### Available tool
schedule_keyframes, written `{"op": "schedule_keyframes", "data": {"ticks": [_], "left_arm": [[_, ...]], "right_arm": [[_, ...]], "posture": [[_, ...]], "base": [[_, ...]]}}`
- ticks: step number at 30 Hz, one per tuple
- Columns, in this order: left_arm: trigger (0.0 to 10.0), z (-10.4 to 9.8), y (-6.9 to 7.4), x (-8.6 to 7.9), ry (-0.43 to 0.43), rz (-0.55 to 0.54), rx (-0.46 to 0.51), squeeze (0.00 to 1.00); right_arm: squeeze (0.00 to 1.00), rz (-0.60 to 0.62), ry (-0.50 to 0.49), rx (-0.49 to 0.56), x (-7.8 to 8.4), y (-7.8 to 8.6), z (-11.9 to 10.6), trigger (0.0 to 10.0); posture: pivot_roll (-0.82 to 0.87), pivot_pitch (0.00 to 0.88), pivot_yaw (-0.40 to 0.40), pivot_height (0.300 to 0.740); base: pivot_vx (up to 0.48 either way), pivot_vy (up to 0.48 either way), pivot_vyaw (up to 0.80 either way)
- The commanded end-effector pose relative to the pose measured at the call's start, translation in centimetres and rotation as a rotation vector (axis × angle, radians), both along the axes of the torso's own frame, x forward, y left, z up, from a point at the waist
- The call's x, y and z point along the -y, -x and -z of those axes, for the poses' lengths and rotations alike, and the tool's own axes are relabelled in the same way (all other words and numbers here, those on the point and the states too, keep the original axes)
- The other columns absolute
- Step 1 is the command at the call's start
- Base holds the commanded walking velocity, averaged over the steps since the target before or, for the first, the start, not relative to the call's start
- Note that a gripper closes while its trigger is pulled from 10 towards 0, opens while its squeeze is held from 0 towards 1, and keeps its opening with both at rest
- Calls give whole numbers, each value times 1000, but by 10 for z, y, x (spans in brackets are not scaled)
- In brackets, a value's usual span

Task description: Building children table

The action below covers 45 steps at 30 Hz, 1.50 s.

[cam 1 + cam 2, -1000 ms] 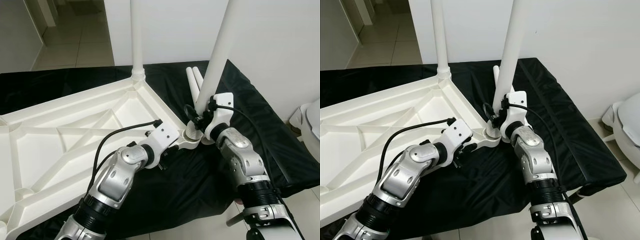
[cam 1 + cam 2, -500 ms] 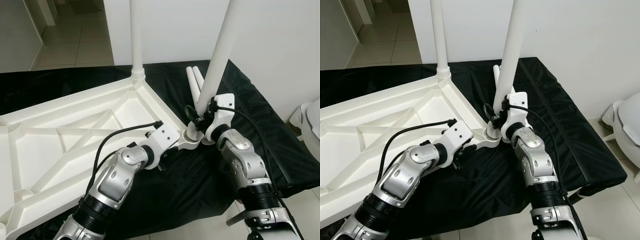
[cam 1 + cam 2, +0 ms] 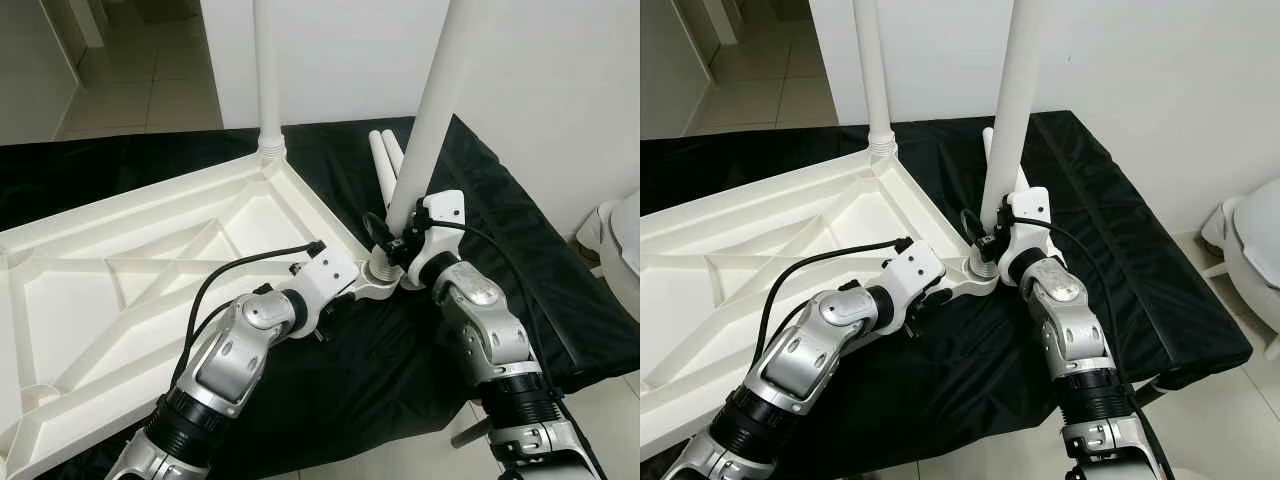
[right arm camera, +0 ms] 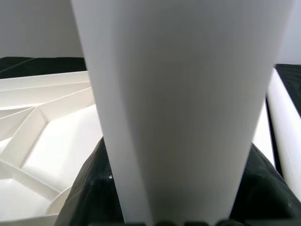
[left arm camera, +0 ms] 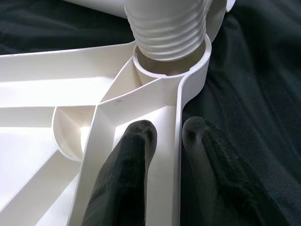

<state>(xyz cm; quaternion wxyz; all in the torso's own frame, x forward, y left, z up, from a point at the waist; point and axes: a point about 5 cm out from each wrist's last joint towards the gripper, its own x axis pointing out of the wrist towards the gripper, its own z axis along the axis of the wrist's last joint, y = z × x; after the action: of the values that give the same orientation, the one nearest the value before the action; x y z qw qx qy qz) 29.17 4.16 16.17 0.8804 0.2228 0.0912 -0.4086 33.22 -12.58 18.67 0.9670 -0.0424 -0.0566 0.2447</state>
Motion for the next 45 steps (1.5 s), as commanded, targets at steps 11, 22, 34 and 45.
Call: {"op": "schedule_keyframes", "data": {"ticks": [11, 22, 34, 45], "left_arm": [[10000, -1, -1, 0, -14, -19, 13, 0], [10000, -2, -1, 0, -19, -18, 23, 0], [10000, -3, 0, -1, -20, -19, 27, 0], [10000, -5, -2, -2, -17, -32, 35, 0]], "right_arm": [[0, -78, 61, -97, -3, 9, 20, 10000], [0, -21, -130, -104, 15, 5, 21, 10000], [0, -21, -124, -72, 11, 11, 28, 10000], [0, -86, -42, -75, -8, 15, 36, 10000]], "posture": [[4, 119, 12, 740], [7, 121, 11, 740], [8, 117, 14, 740], [10, 116, 11, 740]], "base": [[0, 0, 0], [0, 0, 0], [0, 0, 0], [0, 0, 0]]}}
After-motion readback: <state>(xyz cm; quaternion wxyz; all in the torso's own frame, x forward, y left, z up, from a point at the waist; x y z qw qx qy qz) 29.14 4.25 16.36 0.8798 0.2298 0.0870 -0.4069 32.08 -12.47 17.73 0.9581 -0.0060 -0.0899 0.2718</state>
